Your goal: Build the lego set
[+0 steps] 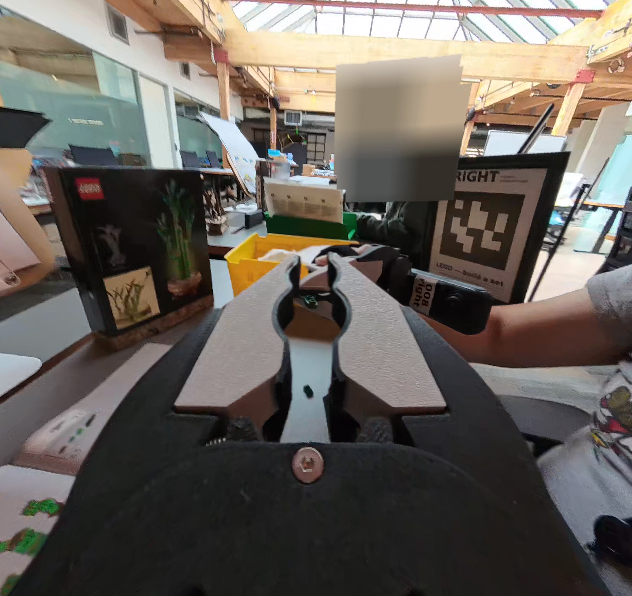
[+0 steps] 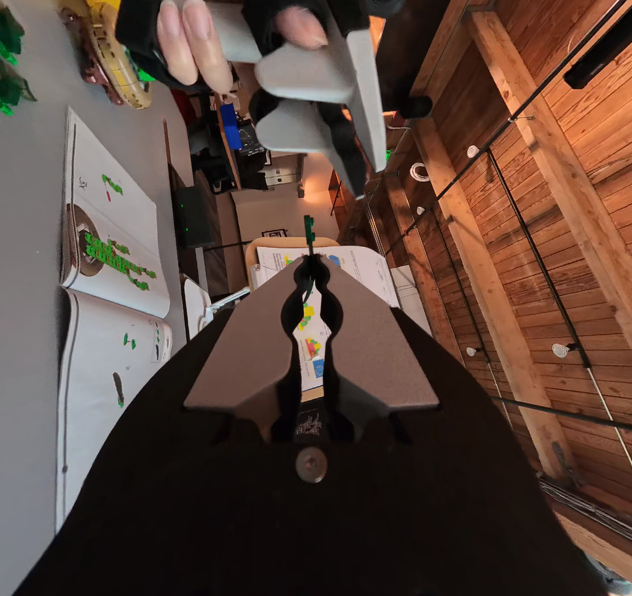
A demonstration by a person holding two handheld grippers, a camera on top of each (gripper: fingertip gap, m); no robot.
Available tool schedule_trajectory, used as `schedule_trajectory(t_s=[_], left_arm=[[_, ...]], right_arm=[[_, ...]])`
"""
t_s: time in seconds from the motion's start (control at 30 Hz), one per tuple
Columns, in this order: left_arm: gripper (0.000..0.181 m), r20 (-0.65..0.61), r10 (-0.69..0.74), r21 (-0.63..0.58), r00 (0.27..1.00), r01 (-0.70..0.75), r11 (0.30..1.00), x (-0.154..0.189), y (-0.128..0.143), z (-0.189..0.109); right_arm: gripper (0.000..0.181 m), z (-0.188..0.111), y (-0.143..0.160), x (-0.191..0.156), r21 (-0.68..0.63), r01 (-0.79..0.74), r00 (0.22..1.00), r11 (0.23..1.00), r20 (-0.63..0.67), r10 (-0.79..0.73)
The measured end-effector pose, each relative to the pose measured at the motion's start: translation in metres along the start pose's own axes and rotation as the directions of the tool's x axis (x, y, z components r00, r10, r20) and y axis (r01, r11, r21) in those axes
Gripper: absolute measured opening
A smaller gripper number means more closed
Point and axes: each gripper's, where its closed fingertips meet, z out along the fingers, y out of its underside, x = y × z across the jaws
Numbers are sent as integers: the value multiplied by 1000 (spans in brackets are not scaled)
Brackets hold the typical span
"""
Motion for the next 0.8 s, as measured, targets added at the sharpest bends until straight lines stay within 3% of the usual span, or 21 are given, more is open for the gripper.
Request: schedule_trajectory(t_s=[0.07, 0.1, 0.23, 0.4, 0.53, 0.8], left_arm=[[47, -30, -67, -87, 997, 64, 994, 8, 20, 2], [50, -43, -77, -130, 996, 71, 989, 13, 30, 1], [21, 11, -61, -195, 998, 62, 979, 12, 53, -8], [23, 12, -296, -291, 955, 287, 913, 6, 89, -16], [8, 5, -440, -225, 898, 430, 874, -3, 95, -15], [6, 85, -507, -312, 858, 506, 804, -18, 128, -19]], right_arm=[[0, 0, -2, -2, -23, -10, 1000, 1000, -17, 9], [0, -1, -5, -3, -20, -29, 999, 999, -22, 28], [0, -2, -12, -18, -8, -32, 999, 999, 10, 32], [0, 1, -16, -46, 22, -35, 995, 999, 99, 32], [0, 1, -18, -60, 44, -52, 984, 998, 175, 43], [3, 0, -2, -90, 13, -105, 942, 994, 322, 95]])
